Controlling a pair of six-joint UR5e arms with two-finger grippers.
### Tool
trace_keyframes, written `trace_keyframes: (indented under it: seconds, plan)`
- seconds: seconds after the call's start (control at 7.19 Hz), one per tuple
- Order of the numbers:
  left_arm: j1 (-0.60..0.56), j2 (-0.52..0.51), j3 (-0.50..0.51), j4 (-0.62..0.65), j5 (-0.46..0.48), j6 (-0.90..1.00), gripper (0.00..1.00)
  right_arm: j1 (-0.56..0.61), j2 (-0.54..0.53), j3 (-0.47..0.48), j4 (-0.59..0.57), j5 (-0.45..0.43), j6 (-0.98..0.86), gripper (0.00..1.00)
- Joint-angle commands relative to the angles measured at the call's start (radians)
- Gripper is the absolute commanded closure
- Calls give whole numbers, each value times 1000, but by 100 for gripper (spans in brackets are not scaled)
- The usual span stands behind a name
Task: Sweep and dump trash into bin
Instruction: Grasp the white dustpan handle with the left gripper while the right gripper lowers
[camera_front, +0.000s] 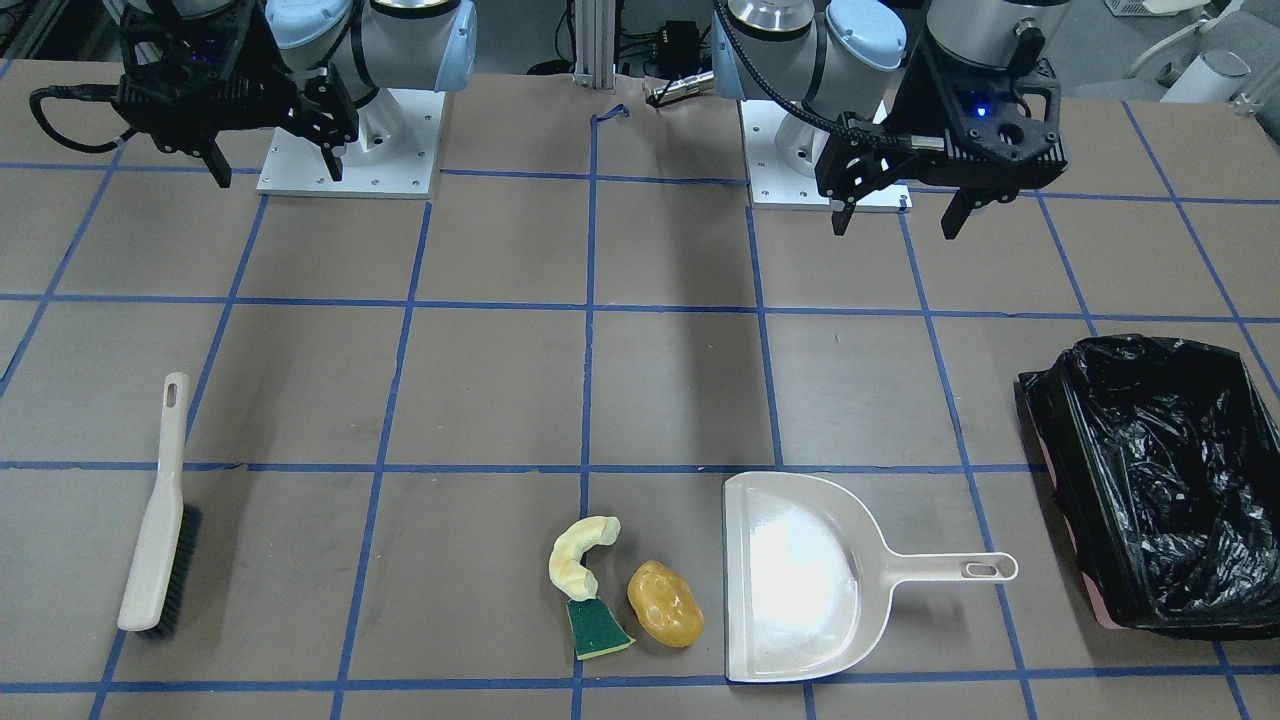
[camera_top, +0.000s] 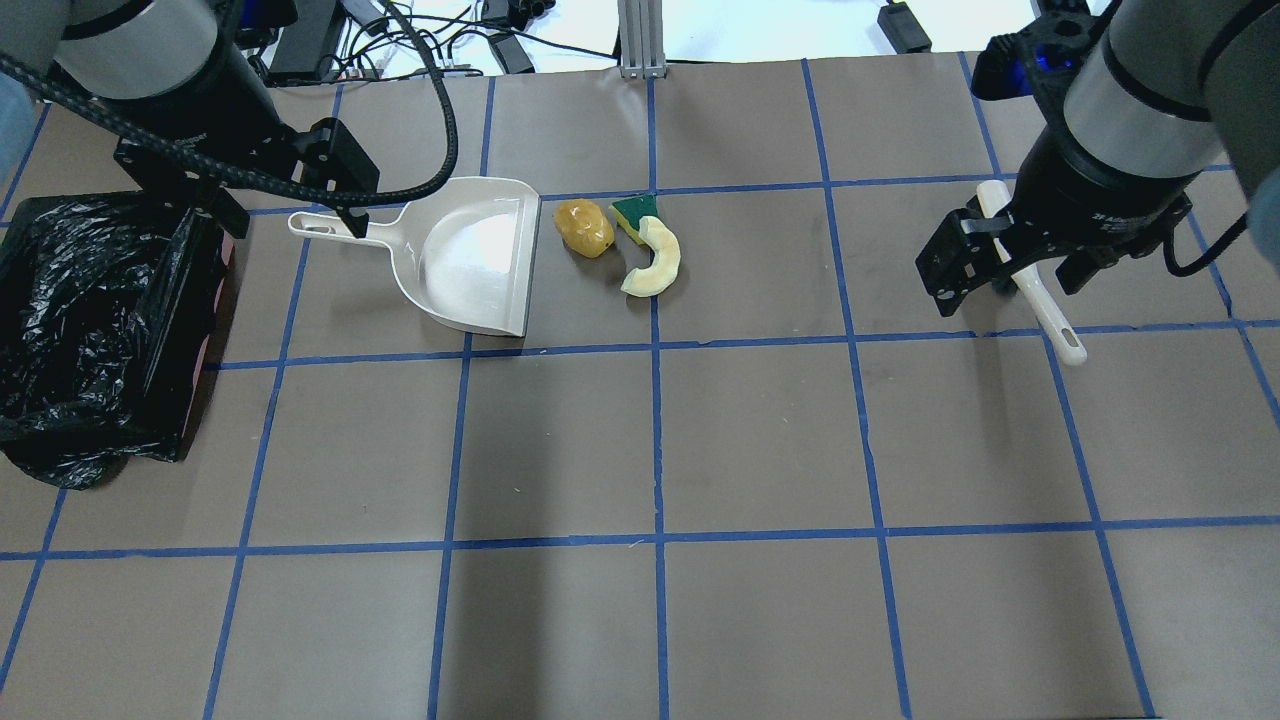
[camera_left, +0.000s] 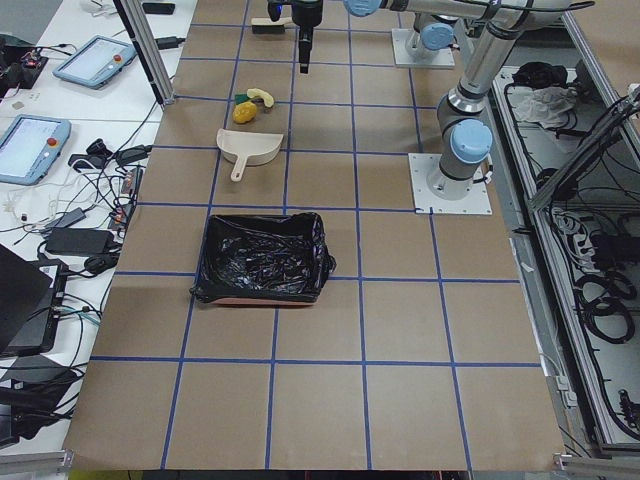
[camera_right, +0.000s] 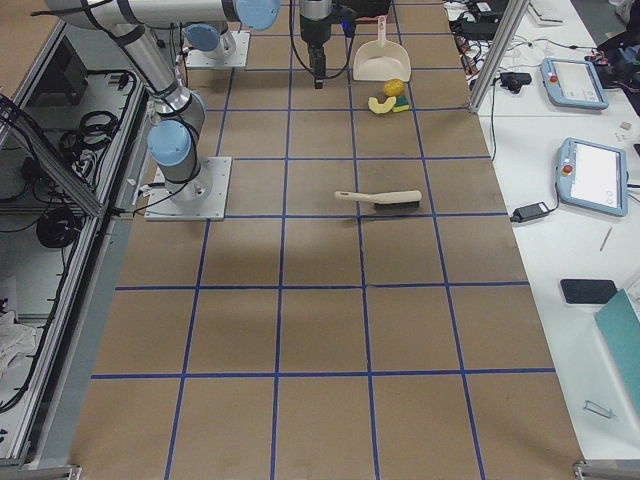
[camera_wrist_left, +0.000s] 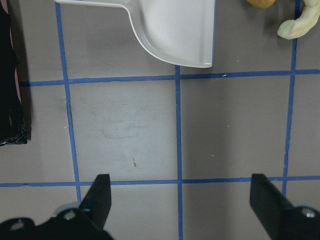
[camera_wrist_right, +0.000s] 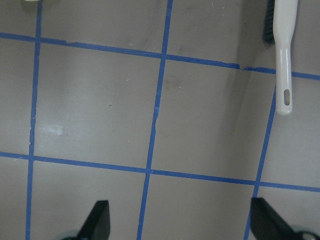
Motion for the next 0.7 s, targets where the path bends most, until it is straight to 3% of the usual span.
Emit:
trace_keyframes:
  seconds: [0.0, 0.56]
  plan:
    - [0, -3, 1, 6, -3, 23, 0, 1, 0, 1, -5, 8, 3, 0]
    - [23, -58, -8, 49, 5, 394, 0, -19, 29, 10, -5, -8, 1, 0]
